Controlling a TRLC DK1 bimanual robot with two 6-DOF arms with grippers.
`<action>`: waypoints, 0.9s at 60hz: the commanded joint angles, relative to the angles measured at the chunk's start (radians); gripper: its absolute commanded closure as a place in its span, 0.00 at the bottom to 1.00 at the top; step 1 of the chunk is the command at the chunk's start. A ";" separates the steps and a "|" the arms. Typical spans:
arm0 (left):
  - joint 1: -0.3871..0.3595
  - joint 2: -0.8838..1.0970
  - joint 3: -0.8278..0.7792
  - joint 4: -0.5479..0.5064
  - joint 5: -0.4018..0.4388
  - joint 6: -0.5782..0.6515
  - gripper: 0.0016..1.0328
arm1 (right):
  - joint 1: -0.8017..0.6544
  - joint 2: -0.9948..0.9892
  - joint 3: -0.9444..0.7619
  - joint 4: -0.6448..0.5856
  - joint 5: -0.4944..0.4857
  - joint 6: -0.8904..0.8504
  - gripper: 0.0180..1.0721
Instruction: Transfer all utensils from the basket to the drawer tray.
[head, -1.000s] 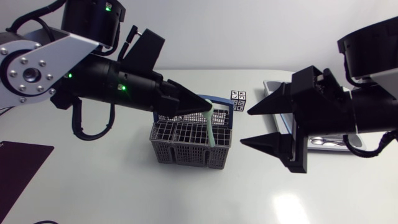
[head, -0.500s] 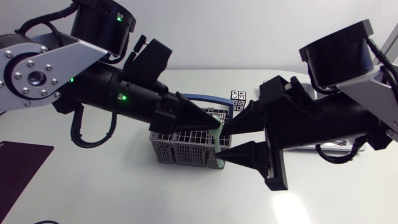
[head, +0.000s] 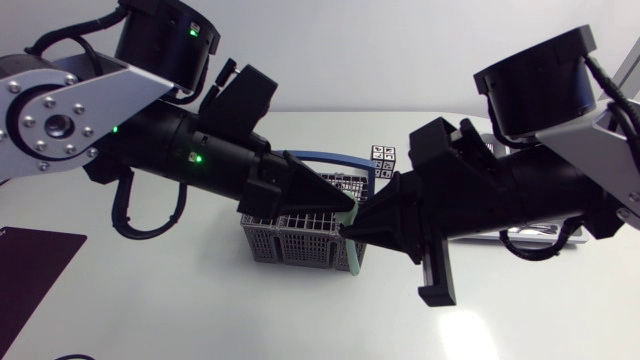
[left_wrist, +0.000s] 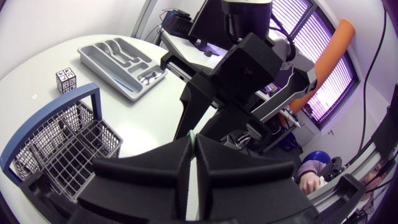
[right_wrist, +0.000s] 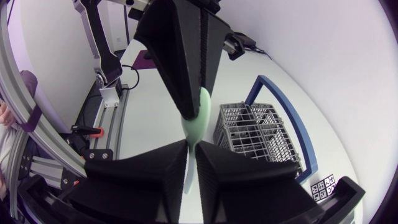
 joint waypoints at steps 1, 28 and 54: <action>-0.004 0.004 0.038 0.001 0.016 0.017 0.93 | 0.007 0.014 0.000 -0.012 -0.008 0.023 0.95; 0.094 -0.036 0.111 0.008 0.008 -0.003 0.40 | -0.137 -0.029 -0.056 -0.108 0.014 -0.086 0.95; 0.273 -0.043 0.076 -0.047 -0.236 0.078 0.40 | -0.689 -0.081 -0.097 -0.195 0.074 -0.460 0.95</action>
